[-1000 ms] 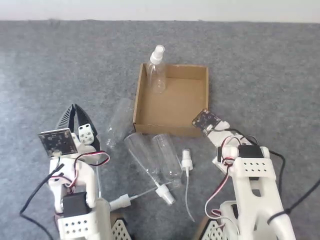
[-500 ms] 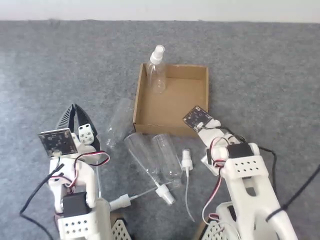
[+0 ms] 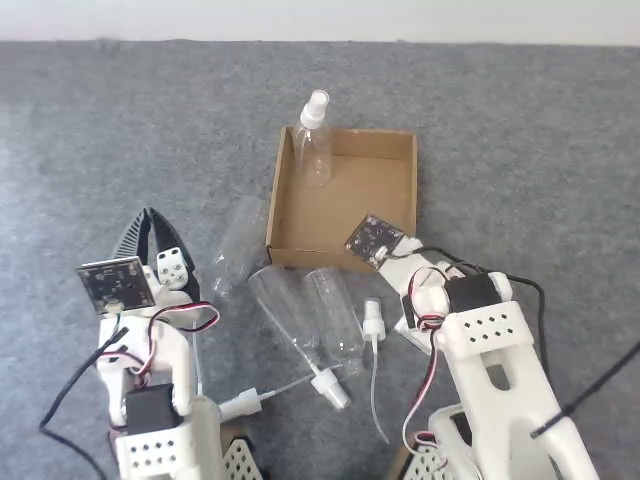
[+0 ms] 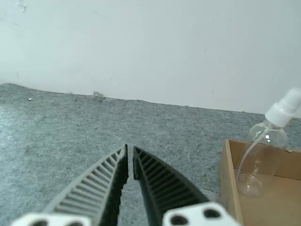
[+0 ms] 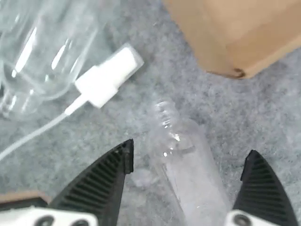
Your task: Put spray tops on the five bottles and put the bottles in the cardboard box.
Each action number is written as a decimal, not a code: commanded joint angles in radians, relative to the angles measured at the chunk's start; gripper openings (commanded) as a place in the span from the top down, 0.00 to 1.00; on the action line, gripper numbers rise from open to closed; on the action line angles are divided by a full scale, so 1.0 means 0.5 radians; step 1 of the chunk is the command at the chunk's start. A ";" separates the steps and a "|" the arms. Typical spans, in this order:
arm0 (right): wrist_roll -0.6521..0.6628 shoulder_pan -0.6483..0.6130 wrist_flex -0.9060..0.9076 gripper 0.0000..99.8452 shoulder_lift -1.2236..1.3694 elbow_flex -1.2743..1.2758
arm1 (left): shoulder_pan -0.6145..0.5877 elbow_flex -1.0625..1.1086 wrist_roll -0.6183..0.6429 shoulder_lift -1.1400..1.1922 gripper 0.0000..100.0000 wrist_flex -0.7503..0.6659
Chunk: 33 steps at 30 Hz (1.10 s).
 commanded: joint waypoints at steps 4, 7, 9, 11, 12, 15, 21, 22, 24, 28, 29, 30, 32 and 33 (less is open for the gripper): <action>0.365 -0.014 0.115 0.67 -0.044 -0.132 | -0.012 -0.014 -0.015 -0.040 0.98 -0.061; 0.417 -0.011 0.115 0.67 -0.044 -0.132 | -0.012 -0.014 -0.015 -0.040 0.98 -0.061; 0.445 -0.011 0.109 0.67 -0.035 -0.132 | -0.012 -0.014 -0.015 -0.040 0.98 -0.061; 0.448 -0.011 0.100 0.67 0.026 -0.135 | -0.009 -0.014 -0.015 -0.040 0.98 -0.061; 0.448 -0.011 0.097 0.67 0.081 -0.150 | -0.009 -0.014 -0.015 -0.040 0.98 -0.061; 0.454 -0.005 0.118 0.67 0.308 -0.264 | -0.009 -0.014 -0.015 -0.040 0.98 -0.061; 0.463 0.060 0.115 0.67 0.723 -0.509 | -0.009 -0.014 -0.015 -0.040 0.98 -0.061; 0.485 0.066 0.115 0.67 0.781 -0.537 | -0.009 -0.014 -0.015 -0.040 0.98 -0.061; 0.595 0.081 0.115 0.67 0.873 -0.562 | -0.009 -0.014 -0.015 -0.040 0.98 -0.061; 0.773 0.155 0.100 0.67 0.987 -0.571 | -0.009 -0.014 -0.015 -0.040 0.98 -0.061; 0.816 0.173 0.100 0.67 1.002 -0.571 | -0.009 -0.014 -0.015 -0.040 0.98 -0.061; 0.856 0.192 0.100 0.67 1.011 -0.571 | -0.009 -0.014 -0.015 -0.040 0.98 -0.061; 0.902 0.222 0.097 0.67 1.017 -0.571 | -0.009 -0.014 -0.015 -0.040 0.98 -0.061; 0.914 0.232 0.097 0.67 1.020 -0.571 | -0.009 -0.014 -0.015 -0.040 0.98 -0.061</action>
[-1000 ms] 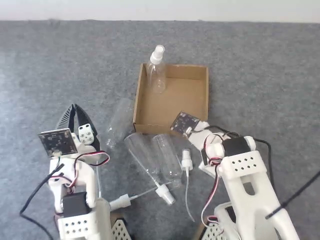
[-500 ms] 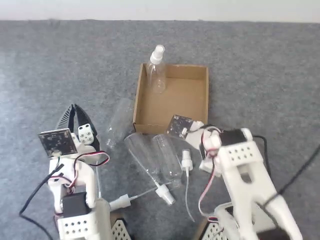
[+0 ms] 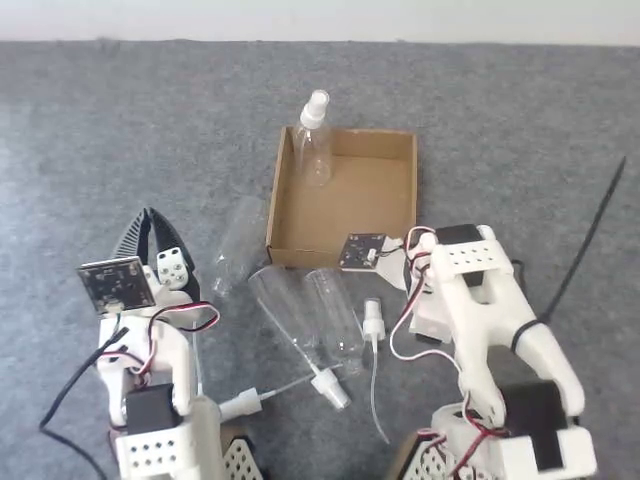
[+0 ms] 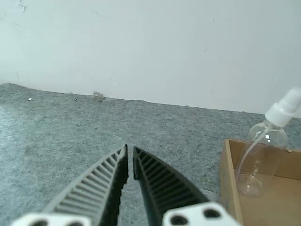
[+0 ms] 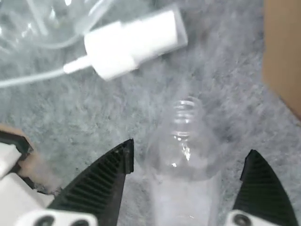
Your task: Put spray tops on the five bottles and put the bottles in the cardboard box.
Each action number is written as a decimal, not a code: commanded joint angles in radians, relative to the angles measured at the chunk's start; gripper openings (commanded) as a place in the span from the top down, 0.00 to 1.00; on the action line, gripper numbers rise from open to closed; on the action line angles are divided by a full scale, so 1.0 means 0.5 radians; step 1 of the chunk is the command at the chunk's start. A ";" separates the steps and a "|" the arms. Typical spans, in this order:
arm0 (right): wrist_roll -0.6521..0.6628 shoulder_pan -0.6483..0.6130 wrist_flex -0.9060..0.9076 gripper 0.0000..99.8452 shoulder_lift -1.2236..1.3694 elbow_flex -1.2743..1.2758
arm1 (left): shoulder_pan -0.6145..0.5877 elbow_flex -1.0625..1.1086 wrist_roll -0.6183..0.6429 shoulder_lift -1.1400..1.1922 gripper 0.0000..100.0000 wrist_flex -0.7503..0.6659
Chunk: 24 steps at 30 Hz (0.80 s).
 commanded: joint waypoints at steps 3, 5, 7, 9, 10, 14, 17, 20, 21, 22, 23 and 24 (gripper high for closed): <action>0.107 0.075 0.005 0.67 -0.017 -0.120 | -0.009 -0.014 -0.015 -0.040 0.98 -0.061; 0.107 0.078 -0.023 0.68 -0.017 -0.114 | -0.009 -0.014 -0.015 -0.040 0.98 -0.061; 0.107 0.078 -0.051 0.71 -0.014 -0.107 | -0.009 -0.014 -0.015 -0.040 0.98 -0.061; 0.104 0.078 -0.063 0.76 -0.014 -0.107 | -0.009 -0.014 -0.015 -0.040 0.98 -0.061; 0.104 0.078 -0.063 0.78 -0.014 -0.107 | -0.009 -0.014 -0.015 -0.040 0.98 -0.061; 0.104 0.078 -0.063 0.80 -0.014 -0.107 | -0.009 -0.014 -0.015 -0.040 0.98 -0.061; 0.098 0.078 -0.063 0.80 -0.014 -0.107 | -0.009 -0.014 -0.015 -0.040 0.98 -0.061; 0.095 0.078 -0.063 0.81 -0.014 -0.107 | -0.009 -0.014 -0.015 -0.040 0.98 -0.061; 0.095 0.078 -0.063 0.83 -0.014 -0.107 | -0.009 -0.014 -0.015 -0.040 0.98 -0.061; 0.092 0.072 -0.063 0.85 -0.017 -0.107 | -0.009 -0.014 -0.015 -0.040 0.98 -0.061; 0.092 0.072 -0.063 0.87 -0.017 -0.107 | -0.009 -0.014 -0.015 -0.040 0.98 -0.061; 0.092 0.072 -0.063 0.88 -0.023 -0.107 | -0.009 -0.014 -0.015 -0.040 0.98 -0.061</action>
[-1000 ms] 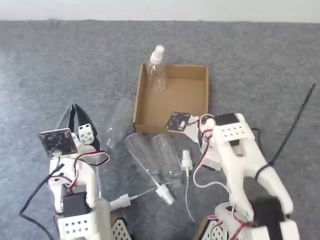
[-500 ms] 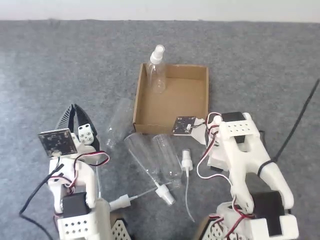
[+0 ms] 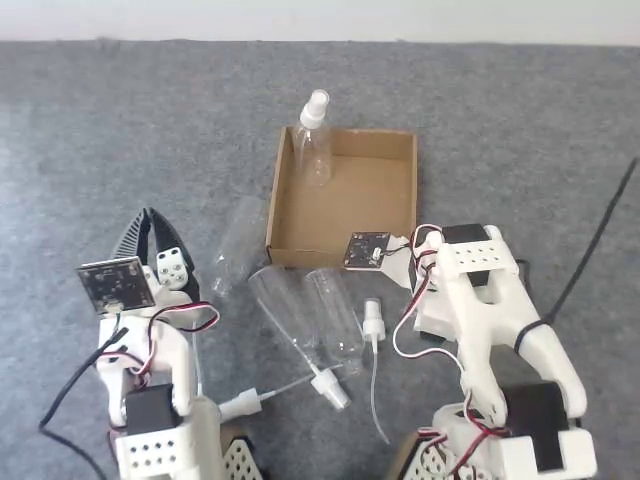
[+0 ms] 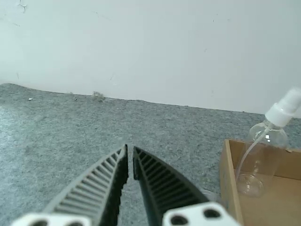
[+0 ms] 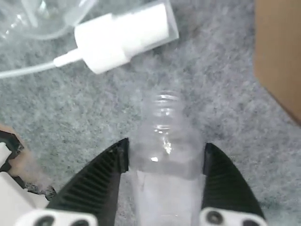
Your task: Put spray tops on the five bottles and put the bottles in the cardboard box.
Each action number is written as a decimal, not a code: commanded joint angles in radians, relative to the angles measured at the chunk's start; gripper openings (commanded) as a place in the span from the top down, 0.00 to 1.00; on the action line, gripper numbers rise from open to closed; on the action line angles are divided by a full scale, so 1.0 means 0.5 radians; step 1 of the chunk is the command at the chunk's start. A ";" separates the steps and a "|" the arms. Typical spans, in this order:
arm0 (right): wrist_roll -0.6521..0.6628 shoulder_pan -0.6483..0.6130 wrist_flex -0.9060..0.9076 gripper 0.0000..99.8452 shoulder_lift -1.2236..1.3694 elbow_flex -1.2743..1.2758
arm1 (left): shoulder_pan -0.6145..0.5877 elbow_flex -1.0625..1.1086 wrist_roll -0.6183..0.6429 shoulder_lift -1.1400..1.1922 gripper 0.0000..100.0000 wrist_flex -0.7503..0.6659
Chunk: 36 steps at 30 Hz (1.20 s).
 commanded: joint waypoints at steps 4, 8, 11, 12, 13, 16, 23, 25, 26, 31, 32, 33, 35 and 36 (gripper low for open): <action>-0.012 0.017 0.029 0.90 -0.038 -0.120 | -0.009 -0.014 -0.015 -0.040 0.98 -0.061; -0.196 -0.014 0.078 0.90 -0.041 -0.153 | -0.009 -0.014 -0.015 -0.040 0.98 -0.061; -0.313 -0.029 0.158 0.90 -0.041 -0.203 | -0.009 -0.014 -0.015 -0.040 0.98 -0.061; -0.353 -0.029 0.198 0.90 -0.041 -0.233 | -0.009 -0.014 -0.015 -0.040 0.98 -0.061; -0.399 -0.032 0.235 0.90 -0.041 -0.270 | -0.006 -0.014 -0.015 -0.040 0.98 -0.061; -0.559 -0.029 0.321 0.90 -0.041 -0.381 | -0.003 -0.014 -0.015 -0.040 0.98 -0.061; -0.921 -0.029 0.496 0.90 -0.041 -0.552 | -0.003 -0.014 -0.015 -0.040 0.98 -0.061; -1.019 -0.029 0.545 0.90 -0.041 -0.586 | -0.003 -0.014 -0.015 -0.040 0.98 -0.061; -1.068 -0.029 0.566 0.90 -0.041 -0.598 | -0.003 -0.014 -0.015 -0.040 0.98 -0.061; -1.338 -0.029 0.585 0.90 -0.041 -0.598 | -0.003 -0.014 -0.015 -0.040 0.98 -0.061; -1.390 -0.029 0.578 0.90 -0.041 -0.592 | -0.003 -0.014 -0.015 -0.040 0.98 -0.058; -1.442 -0.029 0.575 0.90 -0.041 -0.583 | -0.003 -0.014 -0.015 -0.040 0.98 -0.058; -1.537 -0.029 0.572 0.90 -0.041 -0.580 | -0.003 -0.014 -0.015 -0.040 0.98 -0.058; -1.577 -0.029 0.554 0.90 -0.041 -0.580 | -0.003 -0.014 -0.015 -0.040 0.98 -0.058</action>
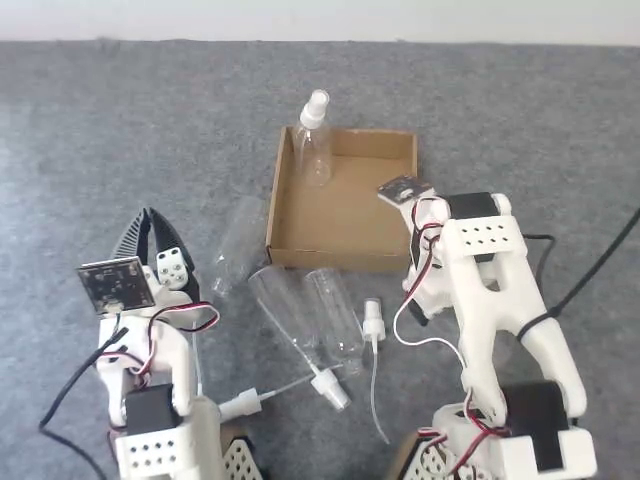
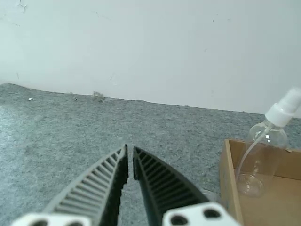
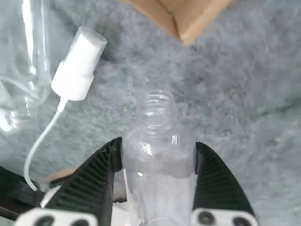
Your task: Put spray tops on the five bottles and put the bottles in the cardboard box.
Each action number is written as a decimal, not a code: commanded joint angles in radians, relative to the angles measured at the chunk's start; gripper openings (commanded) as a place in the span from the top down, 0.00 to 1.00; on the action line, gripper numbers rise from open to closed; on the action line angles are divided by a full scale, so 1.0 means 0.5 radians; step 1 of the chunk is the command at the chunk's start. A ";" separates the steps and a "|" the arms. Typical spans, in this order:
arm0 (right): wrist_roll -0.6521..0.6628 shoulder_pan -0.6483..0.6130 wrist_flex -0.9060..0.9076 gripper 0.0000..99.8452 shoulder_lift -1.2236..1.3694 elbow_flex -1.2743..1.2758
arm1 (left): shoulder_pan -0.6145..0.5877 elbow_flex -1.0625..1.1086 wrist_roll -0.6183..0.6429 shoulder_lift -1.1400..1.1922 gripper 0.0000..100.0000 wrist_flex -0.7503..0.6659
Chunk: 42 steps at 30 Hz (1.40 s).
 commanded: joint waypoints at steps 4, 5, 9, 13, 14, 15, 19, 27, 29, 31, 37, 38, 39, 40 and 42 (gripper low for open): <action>-0.310 -0.026 -0.020 0.90 -0.041 -0.083 | -0.003 -0.014 -0.015 -0.040 0.98 -0.055; -0.328 -0.026 -0.020 0.90 -0.041 -0.083 | -0.003 -0.014 -0.015 -0.040 0.98 -0.055; -0.374 -0.017 -0.005 0.90 -0.041 -0.083 | 0.000 -0.014 -0.015 -0.040 0.98 -0.055; -0.368 -0.008 0.005 0.90 -0.133 -0.071 | 0.000 -0.014 -0.015 -0.040 0.98 -0.058; -0.365 -0.008 0.011 0.90 -0.198 -0.052 | 0.000 -0.014 -0.015 -0.040 0.98 -0.058; -0.356 -0.008 0.014 0.90 -0.278 -0.028 | 0.000 -0.014 -0.015 -0.040 0.98 -0.058; -0.353 -0.008 -0.008 0.90 -0.655 0.114 | 0.000 -0.014 -0.015 -0.040 0.98 -0.058; -0.350 0.140 -0.207 0.90 -1.069 0.390 | -0.006 -0.026 -0.015 -0.040 0.98 -0.049; -0.350 0.204 -0.207 0.90 -1.097 0.390 | 0.000 -0.026 -0.015 -0.040 0.98 -0.049; -0.359 0.256 -0.235 0.90 -1.115 0.390 | -0.006 -0.032 -0.015 -0.040 0.98 -0.049; -0.371 0.400 -0.308 0.90 -1.122 0.396 | -0.003 -0.195 -0.018 -0.040 0.98 0.203; -0.371 0.422 -0.333 0.90 -1.122 0.414 | 0.000 -0.226 -0.046 -0.040 0.98 0.242; -0.371 0.437 -0.367 0.90 -1.122 0.433 | 0.000 -0.253 -0.083 -0.040 0.98 0.282; -0.371 0.446 -0.394 0.90 -1.122 0.457 | 0.003 -0.281 -0.104 -0.040 0.98 0.316; -0.390 0.465 -0.453 0.90 -1.122 0.506 | 0.015 -0.339 -0.120 -0.040 0.98 0.387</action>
